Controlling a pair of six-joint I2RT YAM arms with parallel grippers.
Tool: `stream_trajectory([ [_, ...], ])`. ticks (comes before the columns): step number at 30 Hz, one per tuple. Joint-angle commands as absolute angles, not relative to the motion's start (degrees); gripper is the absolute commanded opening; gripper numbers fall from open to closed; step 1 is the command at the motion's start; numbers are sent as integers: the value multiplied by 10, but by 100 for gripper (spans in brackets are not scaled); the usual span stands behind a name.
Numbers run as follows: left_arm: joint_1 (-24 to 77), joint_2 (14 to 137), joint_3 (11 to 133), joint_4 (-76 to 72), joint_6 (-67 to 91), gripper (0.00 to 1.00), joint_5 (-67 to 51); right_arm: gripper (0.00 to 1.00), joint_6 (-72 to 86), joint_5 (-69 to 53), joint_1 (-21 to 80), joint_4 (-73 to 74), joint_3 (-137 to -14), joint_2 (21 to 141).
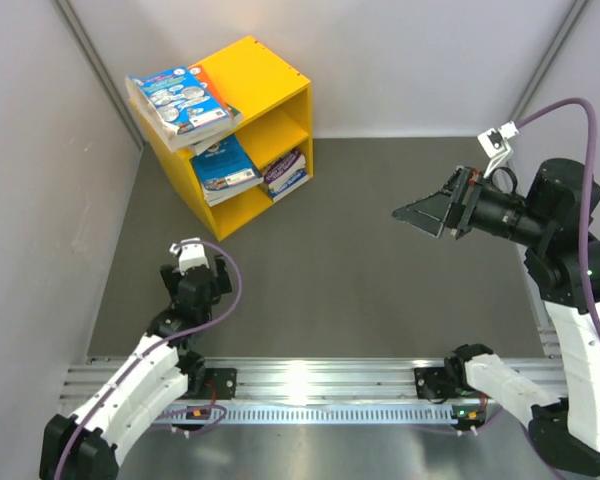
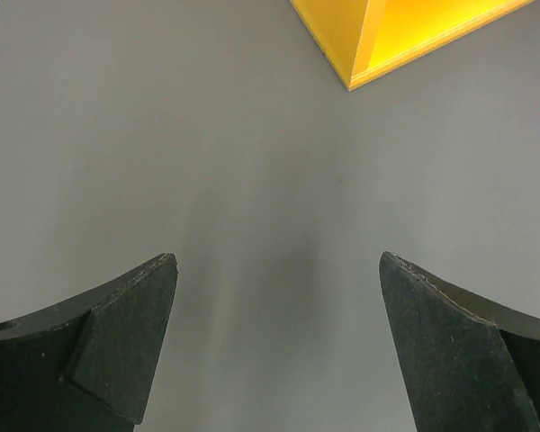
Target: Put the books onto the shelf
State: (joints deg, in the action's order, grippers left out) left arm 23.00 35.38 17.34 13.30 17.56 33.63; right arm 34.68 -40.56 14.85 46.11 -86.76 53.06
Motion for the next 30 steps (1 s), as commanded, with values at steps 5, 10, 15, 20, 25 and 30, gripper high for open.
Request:
stream_trajectory([
  [5, 226, 413, 58, -265, 113, 99, 396, 100, 373, -410, 151, 430, -879, 514],
  [10, 206, 512, 53, -364, 93, 99, 349, 100, 381, -409, 152, 442, -870, 510],
  [15, 147, 612, 73, -480, 92, 99, 297, 100, 381, -396, 152, 449, -868, 526],
  [20, 81, 705, 107, -517, 109, 99, 181, 100, 386, -391, 152, 449, -889, 545],
  [25, 13, 771, 128, -571, 146, 99, 113, 100, 395, -388, 152, 449, -882, 544],
  [30, -14, 792, 154, -549, 149, 99, 48, 100, 405, -388, 152, 448, -871, 535],
])
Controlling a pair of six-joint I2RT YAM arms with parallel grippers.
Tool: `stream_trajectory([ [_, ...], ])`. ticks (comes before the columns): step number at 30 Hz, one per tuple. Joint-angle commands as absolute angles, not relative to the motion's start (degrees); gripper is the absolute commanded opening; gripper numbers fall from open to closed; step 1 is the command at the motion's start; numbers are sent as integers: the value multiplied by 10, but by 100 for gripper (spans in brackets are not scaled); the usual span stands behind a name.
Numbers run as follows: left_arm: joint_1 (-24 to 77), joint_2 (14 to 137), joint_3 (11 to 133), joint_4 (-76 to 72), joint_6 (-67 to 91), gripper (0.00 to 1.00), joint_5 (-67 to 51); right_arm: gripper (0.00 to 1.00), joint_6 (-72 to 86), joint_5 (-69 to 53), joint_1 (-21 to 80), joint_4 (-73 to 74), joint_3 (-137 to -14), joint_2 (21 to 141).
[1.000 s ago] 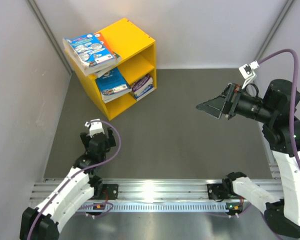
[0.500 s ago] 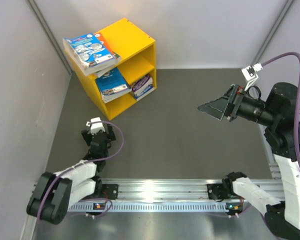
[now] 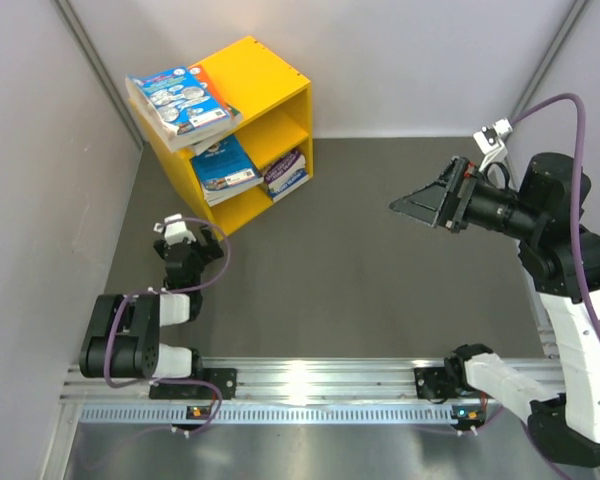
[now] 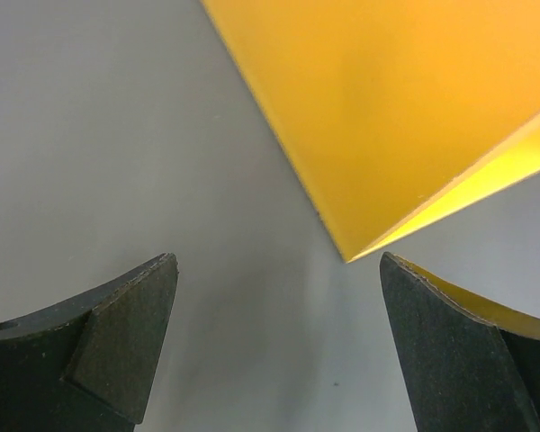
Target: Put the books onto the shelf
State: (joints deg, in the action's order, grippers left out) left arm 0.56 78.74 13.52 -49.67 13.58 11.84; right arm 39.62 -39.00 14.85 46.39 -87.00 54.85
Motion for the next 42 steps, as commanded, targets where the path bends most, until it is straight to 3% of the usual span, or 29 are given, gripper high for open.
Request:
stream_trajectory([
  [1, -16, 787, 152, -555, 142, 99, 53, 100, 404, -388, 152, 448, -872, 535],
  [7, -16, 642, 167, -337, 76, 99, 137, 100, 407, -382, 152, 453, -871, 533],
  [10, -20, 638, 92, -444, 73, 99, 133, 100, 412, -378, 152, 446, -852, 526],
  [14, -25, 713, 111, -552, 103, 99, 122, 100, 413, -378, 153, 438, -845, 528],
  [20, -32, 831, 202, -520, 84, 99, 49, 100, 400, -374, 151, 440, -860, 547],
  [24, -32, 898, 142, -698, 51, 99, -17, 100, 399, -367, 153, 440, -865, 555],
  [35, -28, 901, 165, -658, 47, 99, -21, 100, 376, -330, 153, 422, -860, 565],
  [42, -27, 901, 170, -649, 43, 99, -28, 100, 354, -308, 153, 361, -792, 565],
])
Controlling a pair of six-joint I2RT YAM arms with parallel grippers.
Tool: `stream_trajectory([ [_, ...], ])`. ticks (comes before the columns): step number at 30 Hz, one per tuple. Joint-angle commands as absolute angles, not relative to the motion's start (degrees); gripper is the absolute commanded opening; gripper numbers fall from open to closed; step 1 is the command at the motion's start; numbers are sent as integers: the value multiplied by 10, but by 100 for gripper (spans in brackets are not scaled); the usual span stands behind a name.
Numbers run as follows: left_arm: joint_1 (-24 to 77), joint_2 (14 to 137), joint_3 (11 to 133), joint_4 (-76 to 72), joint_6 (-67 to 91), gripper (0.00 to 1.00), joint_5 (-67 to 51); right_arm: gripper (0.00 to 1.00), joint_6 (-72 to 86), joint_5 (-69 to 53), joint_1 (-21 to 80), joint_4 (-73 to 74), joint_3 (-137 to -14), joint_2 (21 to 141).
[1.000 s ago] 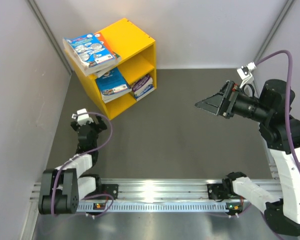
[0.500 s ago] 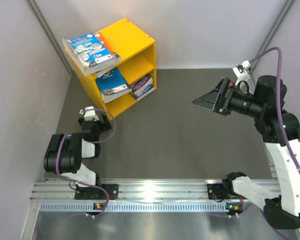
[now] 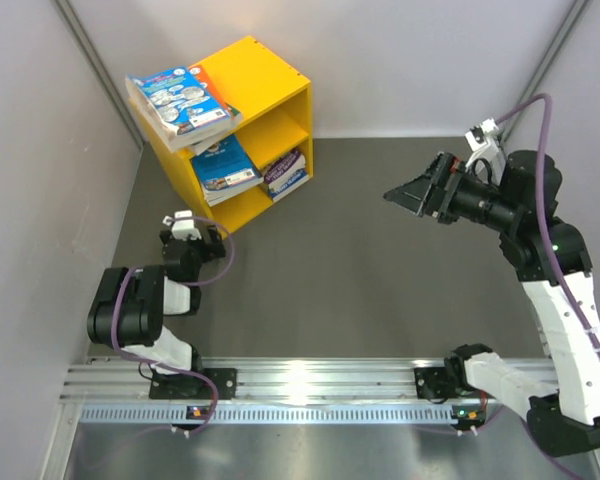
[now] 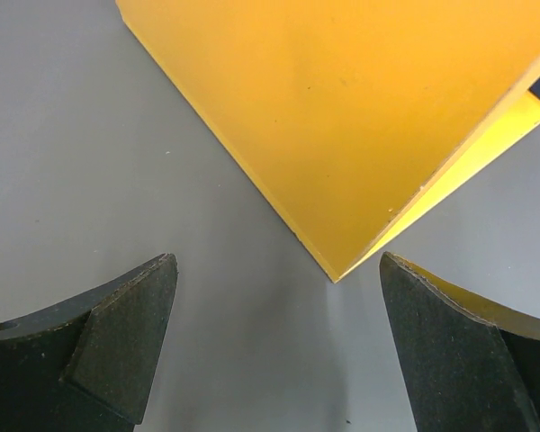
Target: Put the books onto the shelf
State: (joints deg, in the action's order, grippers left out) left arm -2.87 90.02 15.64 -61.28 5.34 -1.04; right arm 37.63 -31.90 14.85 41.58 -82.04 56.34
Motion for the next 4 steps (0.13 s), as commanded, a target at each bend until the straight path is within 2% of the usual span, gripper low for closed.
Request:
stream_trajectory([
  [1, -27, 902, 170, -650, 42, 99, -28, 100, 352, -313, 153, 346, -782, 565],
  [4, -27, 902, 170, -650, 42, 99, -28, 100, 358, -310, 153, 302, -759, 572],
])
